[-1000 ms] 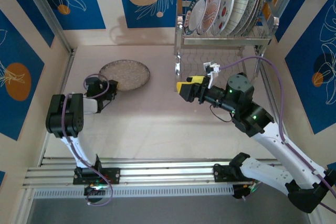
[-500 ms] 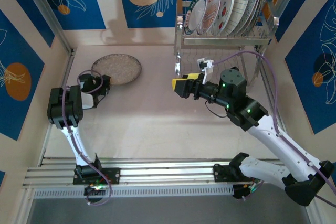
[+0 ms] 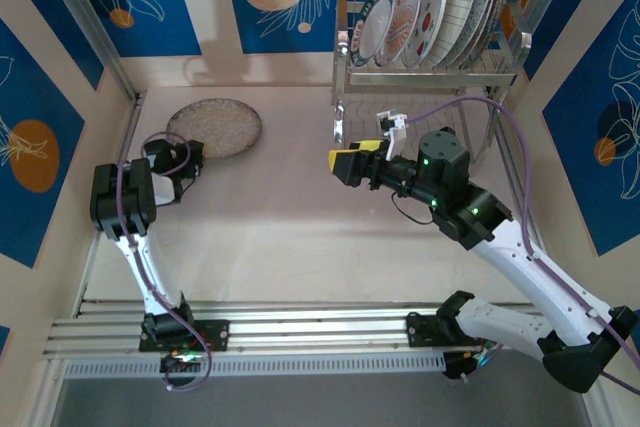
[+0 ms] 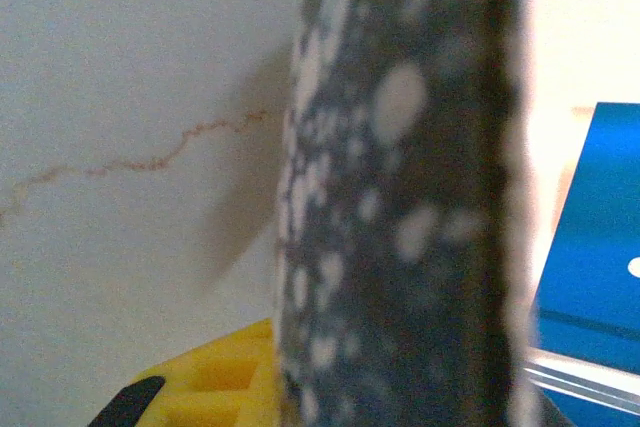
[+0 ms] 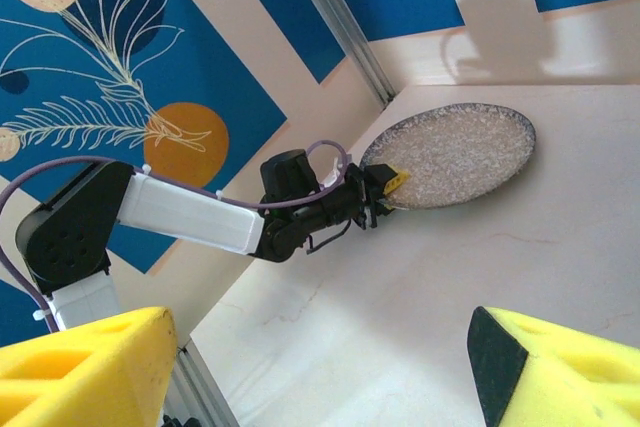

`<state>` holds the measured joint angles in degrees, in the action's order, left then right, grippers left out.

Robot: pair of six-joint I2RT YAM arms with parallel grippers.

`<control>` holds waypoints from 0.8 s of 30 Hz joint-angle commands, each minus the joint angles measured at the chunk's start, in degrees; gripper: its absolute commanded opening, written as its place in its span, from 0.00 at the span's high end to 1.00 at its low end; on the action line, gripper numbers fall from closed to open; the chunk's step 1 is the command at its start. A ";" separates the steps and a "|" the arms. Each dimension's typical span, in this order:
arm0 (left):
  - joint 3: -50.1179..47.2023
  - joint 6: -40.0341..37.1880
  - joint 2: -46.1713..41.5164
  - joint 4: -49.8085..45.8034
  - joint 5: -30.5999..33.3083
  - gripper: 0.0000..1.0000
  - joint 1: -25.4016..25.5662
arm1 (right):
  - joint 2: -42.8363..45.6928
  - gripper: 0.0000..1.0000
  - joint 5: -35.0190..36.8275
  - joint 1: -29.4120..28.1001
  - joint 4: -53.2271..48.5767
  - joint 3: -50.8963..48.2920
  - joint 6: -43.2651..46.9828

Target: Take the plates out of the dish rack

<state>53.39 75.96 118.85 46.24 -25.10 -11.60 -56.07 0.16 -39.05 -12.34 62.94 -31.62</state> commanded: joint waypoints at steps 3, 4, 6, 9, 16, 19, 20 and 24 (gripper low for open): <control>3.47 -0.02 0.74 3.71 2.71 0.93 -2.73 | 0.48 0.22 1.66 -0.33 -1.03 2.10 -0.03; 3.74 -0.03 0.98 3.38 2.53 0.93 -2.69 | 0.58 0.22 1.73 -0.35 -1.04 2.10 -0.03; 4.42 -0.20 1.23 2.54 2.12 0.90 -2.73 | 0.51 0.22 1.72 -0.33 -1.11 2.10 -0.11; 4.80 -0.12 1.17 1.17 1.89 0.79 -2.67 | 0.30 0.22 1.77 -0.33 -1.11 2.18 -0.20; 4.43 0.45 -0.02 -2.07 1.89 0.58 -2.73 | -0.18 0.21 2.04 -0.23 -1.54 2.56 -0.32; 4.44 0.82 -0.70 -3.71 1.99 0.49 -2.72 | -0.36 0.21 2.07 -0.24 -1.63 2.63 -0.38; 4.37 1.00 -0.94 -4.19 2.01 0.46 -2.66 | -0.34 0.21 2.08 -0.24 -1.79 2.77 -0.46; 4.80 1.55 -2.46 -8.84 1.76 0.38 -2.71 | -0.74 0.21 2.82 -0.16 -3.27 3.50 -0.58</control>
<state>57.01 77.65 118.87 41.60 -23.79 -13.47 -56.51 1.43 -39.05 -14.39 64.07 -31.77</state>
